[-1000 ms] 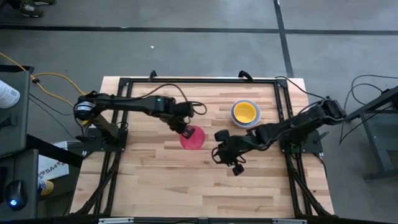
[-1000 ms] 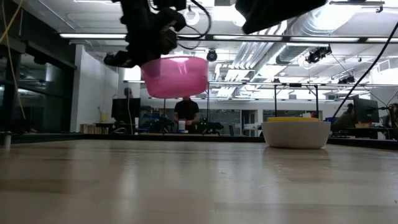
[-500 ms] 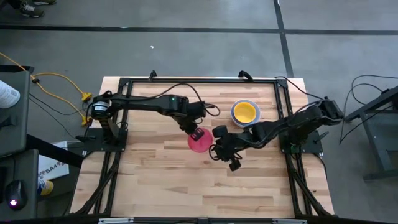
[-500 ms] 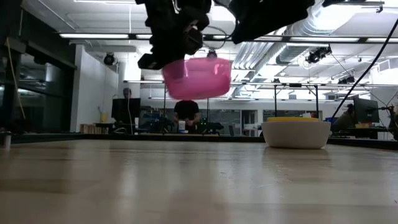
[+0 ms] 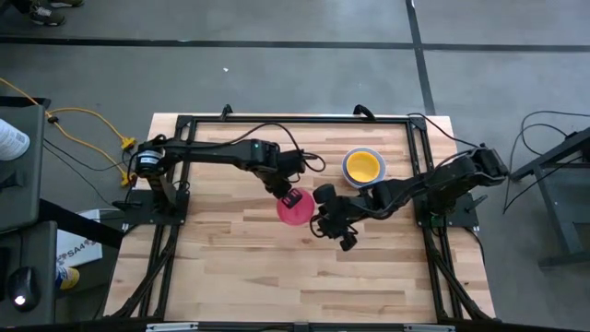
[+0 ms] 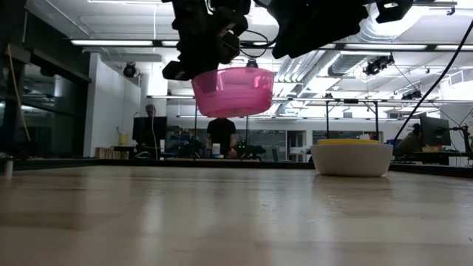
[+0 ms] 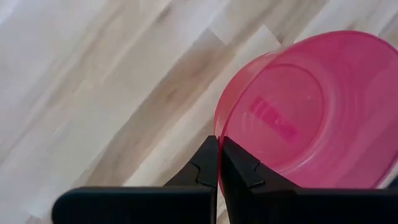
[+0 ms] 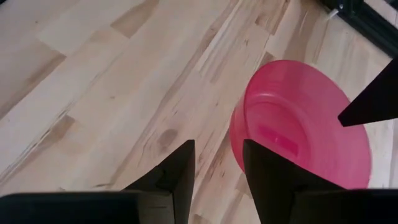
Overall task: Nest bowls inside each other
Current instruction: Stack the red bowl on the yellow bowl
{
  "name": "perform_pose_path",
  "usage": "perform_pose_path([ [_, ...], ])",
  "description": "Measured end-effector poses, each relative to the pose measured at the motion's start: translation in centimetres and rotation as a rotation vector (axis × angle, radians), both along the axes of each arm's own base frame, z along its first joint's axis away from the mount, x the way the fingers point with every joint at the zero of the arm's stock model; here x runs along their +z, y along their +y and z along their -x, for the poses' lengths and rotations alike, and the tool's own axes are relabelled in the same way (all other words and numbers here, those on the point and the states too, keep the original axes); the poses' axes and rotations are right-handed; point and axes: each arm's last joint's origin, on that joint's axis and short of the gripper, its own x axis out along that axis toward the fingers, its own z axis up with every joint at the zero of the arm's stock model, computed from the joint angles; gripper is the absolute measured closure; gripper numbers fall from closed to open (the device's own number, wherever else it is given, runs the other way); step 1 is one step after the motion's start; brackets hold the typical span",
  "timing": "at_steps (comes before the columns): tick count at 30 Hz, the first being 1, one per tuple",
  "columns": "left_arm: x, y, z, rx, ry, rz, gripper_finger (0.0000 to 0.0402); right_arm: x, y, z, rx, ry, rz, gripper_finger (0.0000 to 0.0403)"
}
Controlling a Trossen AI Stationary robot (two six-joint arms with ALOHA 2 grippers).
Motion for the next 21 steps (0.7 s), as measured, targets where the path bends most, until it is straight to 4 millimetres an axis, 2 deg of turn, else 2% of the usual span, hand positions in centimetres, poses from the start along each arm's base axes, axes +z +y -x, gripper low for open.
perform_pose_path([
  [8, 0.0, -1.0, 0.0, -0.052, 0.004, 0.062, 0.0401, 0.1, 0.7, 0.1, 0.082, -0.021, 0.049, 0.0275],
  [21, 0.0, -3.1, -0.1, -0.100, -0.003, 0.039, 0.0401, 0.0, 0.7, 0.1, 0.037, -0.005, 0.002, 0.0275],
])
